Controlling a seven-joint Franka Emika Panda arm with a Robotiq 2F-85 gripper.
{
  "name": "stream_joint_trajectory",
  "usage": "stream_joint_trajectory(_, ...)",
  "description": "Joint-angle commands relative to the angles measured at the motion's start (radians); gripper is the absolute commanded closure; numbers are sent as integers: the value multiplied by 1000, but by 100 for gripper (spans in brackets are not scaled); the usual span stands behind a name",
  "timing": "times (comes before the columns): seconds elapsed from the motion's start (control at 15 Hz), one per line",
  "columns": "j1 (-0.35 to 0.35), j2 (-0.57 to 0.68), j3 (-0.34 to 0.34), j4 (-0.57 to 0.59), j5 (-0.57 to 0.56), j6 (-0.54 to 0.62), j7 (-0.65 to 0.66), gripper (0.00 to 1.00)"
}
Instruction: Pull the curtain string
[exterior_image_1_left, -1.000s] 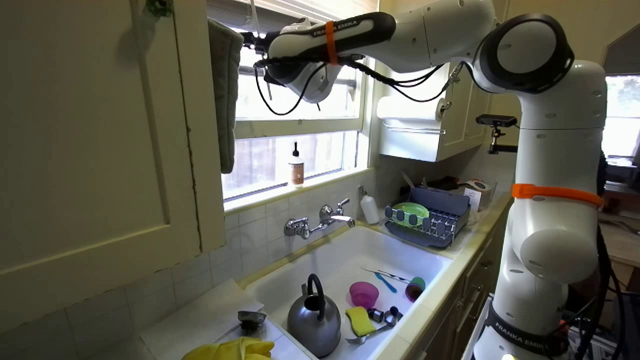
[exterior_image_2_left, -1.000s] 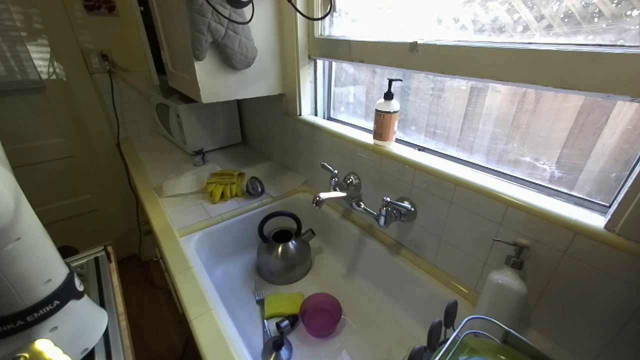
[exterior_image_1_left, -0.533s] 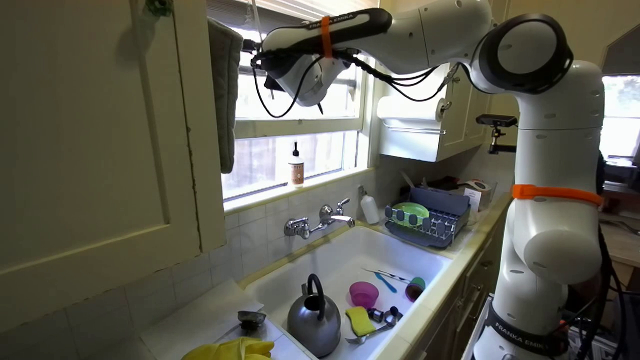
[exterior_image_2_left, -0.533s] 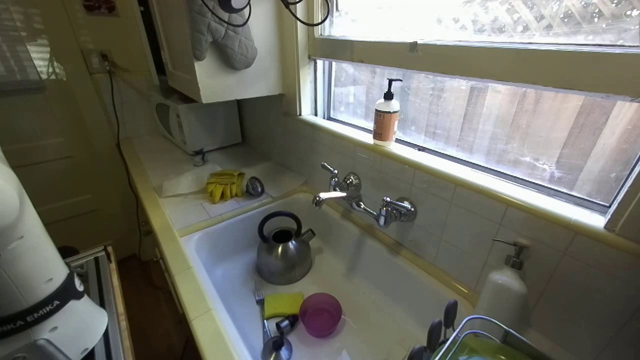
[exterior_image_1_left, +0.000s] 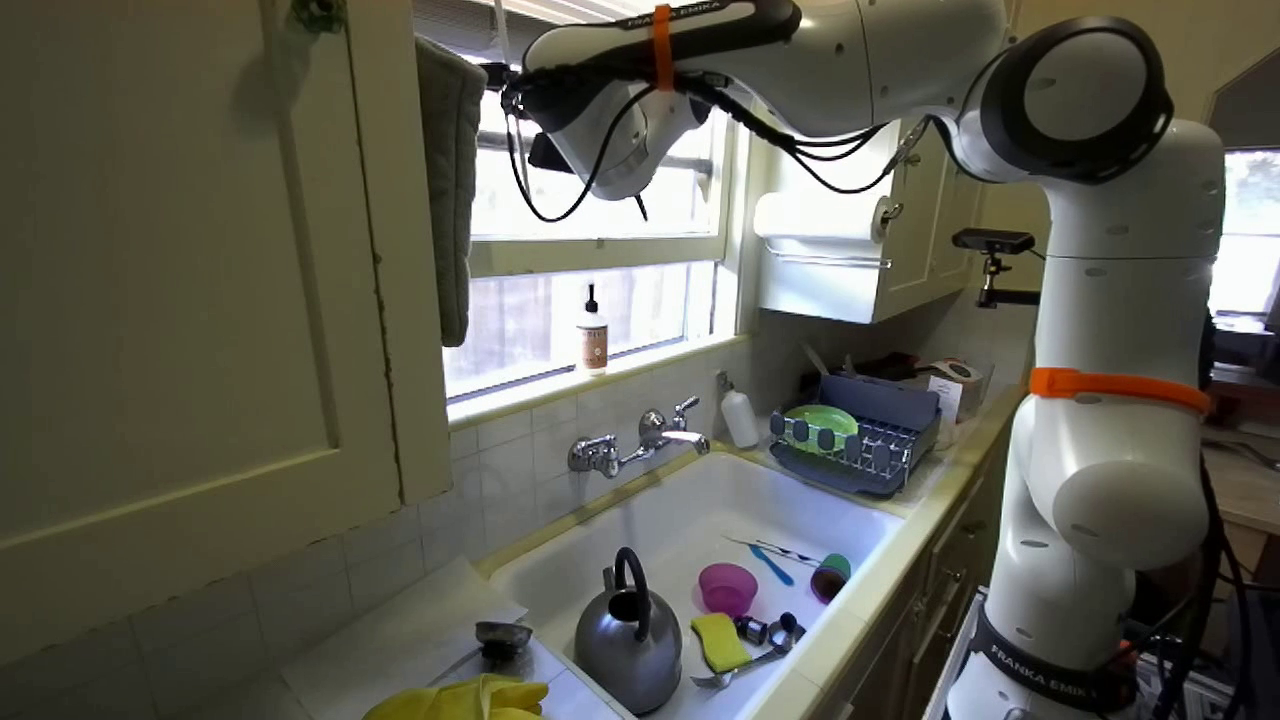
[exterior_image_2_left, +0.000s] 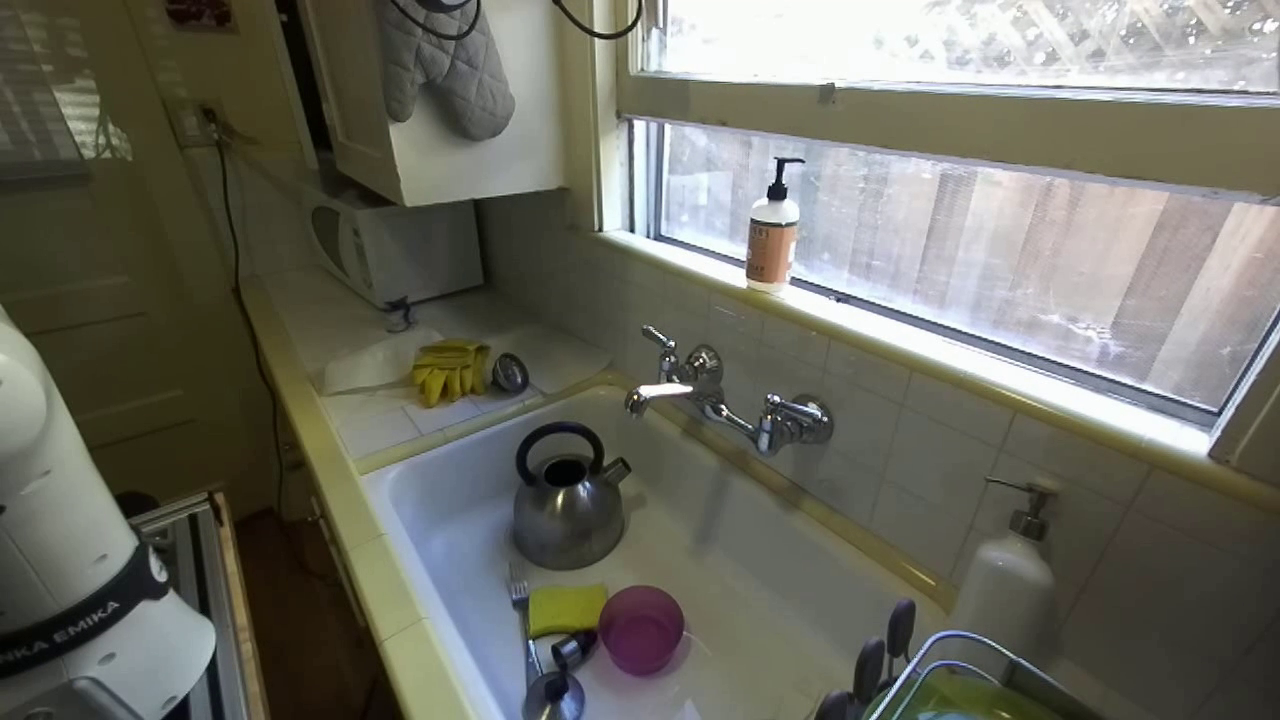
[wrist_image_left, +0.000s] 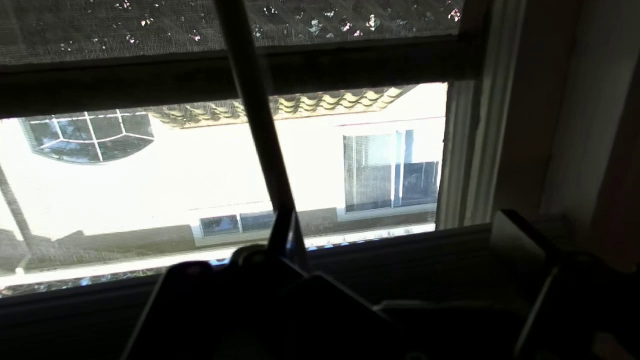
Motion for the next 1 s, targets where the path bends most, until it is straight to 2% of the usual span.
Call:
stream_joint_trajectory(0.0,10,-55,9,-57,29,-40,-31,0)
stream_joint_trajectory(0.67,21,-3,33,-18,16,4,-9,0)
stream_joint_trajectory(0.93,23,36,36,11,26,61,-17,0)
